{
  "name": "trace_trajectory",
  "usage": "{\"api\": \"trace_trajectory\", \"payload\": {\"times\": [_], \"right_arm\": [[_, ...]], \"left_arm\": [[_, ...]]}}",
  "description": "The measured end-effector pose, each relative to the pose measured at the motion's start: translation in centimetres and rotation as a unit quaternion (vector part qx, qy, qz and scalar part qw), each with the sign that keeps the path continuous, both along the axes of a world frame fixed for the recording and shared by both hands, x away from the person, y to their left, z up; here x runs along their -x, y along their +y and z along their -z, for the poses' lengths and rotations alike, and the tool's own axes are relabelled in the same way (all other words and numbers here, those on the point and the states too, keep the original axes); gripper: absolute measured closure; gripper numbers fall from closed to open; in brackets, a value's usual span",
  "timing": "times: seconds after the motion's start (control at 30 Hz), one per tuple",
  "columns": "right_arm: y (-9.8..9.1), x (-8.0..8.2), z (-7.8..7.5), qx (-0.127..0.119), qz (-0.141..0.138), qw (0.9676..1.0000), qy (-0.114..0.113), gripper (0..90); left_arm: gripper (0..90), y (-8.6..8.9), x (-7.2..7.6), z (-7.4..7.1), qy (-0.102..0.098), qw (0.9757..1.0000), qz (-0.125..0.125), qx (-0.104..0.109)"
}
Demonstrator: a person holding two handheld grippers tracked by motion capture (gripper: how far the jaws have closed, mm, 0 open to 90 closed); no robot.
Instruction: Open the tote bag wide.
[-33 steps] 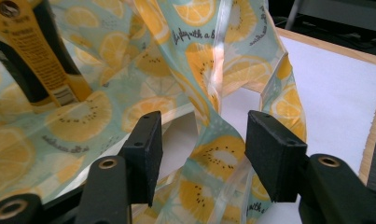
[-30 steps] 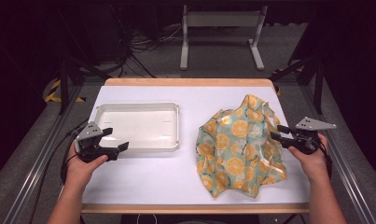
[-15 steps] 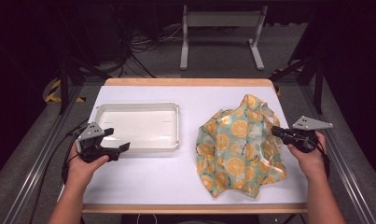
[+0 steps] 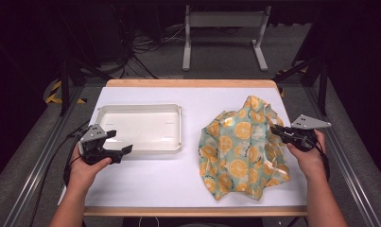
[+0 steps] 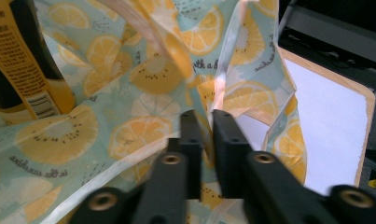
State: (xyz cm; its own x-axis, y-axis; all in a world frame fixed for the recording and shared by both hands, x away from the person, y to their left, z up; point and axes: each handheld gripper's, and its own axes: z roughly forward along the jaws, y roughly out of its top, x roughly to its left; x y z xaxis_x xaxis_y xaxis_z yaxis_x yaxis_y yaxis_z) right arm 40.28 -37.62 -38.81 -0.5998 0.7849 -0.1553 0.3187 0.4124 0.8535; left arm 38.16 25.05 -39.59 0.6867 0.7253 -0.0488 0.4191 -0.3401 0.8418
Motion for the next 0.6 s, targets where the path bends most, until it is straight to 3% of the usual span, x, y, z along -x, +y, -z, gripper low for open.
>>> {"api": "trace_trajectory", "payload": {"times": [0.33,0.6], "right_arm": [[-0.6,1.4,-2.3,-0.057,-0.012,0.9978,-0.031,90.0],[-0.1,2.5,-4.3,-0.080,-0.031,0.9947,-0.057,90.0]], "left_arm": [[12.5,-0.2,0.0,0.0,-0.001,1.0000,0.003,-0.001],[12.5,-0.4,0.0,-0.1,0.000,1.0000,0.008,0.004]]}}
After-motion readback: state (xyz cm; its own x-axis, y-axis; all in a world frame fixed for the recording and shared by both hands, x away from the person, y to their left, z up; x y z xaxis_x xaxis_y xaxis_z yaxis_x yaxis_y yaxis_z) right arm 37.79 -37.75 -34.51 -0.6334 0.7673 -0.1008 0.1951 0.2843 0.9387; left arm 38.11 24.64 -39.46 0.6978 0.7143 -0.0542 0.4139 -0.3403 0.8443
